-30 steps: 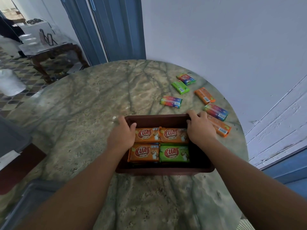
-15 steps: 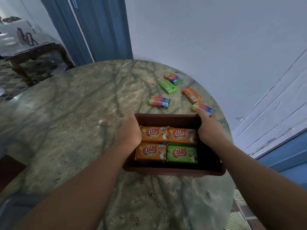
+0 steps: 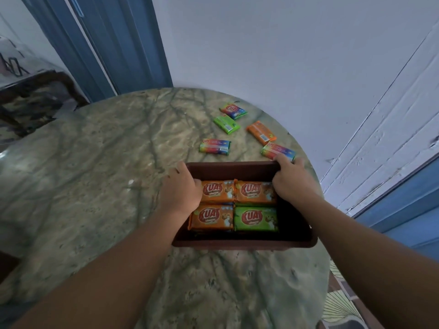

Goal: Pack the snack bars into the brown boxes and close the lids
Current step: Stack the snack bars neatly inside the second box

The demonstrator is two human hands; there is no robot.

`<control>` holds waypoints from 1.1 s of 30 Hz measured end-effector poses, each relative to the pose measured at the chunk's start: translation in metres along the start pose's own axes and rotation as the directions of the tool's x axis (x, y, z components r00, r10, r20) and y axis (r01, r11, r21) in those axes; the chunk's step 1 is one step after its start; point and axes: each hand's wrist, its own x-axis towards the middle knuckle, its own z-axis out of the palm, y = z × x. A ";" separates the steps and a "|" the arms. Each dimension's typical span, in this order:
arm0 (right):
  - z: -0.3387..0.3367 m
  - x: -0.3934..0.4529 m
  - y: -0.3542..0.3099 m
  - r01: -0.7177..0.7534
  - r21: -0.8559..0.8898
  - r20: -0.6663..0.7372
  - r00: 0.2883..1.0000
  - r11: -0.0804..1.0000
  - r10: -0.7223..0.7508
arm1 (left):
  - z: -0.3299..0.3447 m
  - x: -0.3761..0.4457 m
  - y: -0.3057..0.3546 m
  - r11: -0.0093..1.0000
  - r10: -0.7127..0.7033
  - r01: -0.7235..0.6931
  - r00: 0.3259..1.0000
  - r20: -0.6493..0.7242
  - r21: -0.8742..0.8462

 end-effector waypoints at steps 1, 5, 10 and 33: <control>-0.003 0.004 0.000 0.003 0.041 0.023 1.000 0.999 -0.004 | -0.001 -0.002 0.002 0.999 0.025 -0.022 0.999 -0.045 0.046; -0.019 0.041 -0.003 -0.006 0.299 0.195 0.979 0.954 -0.055 | -0.006 0.007 0.021 0.972 0.229 -0.209 0.947 -0.224 0.107; -0.029 0.100 0.000 -0.001 0.396 0.234 0.967 0.918 -0.100 | -0.014 0.066 0.068 0.956 0.244 -0.267 0.954 -0.175 -0.119; 0.021 0.180 -0.014 0.491 -0.341 0.427 0.841 0.802 -0.333 | 0.067 0.183 0.097 0.878 0.178 -0.332 0.895 0.410 0.346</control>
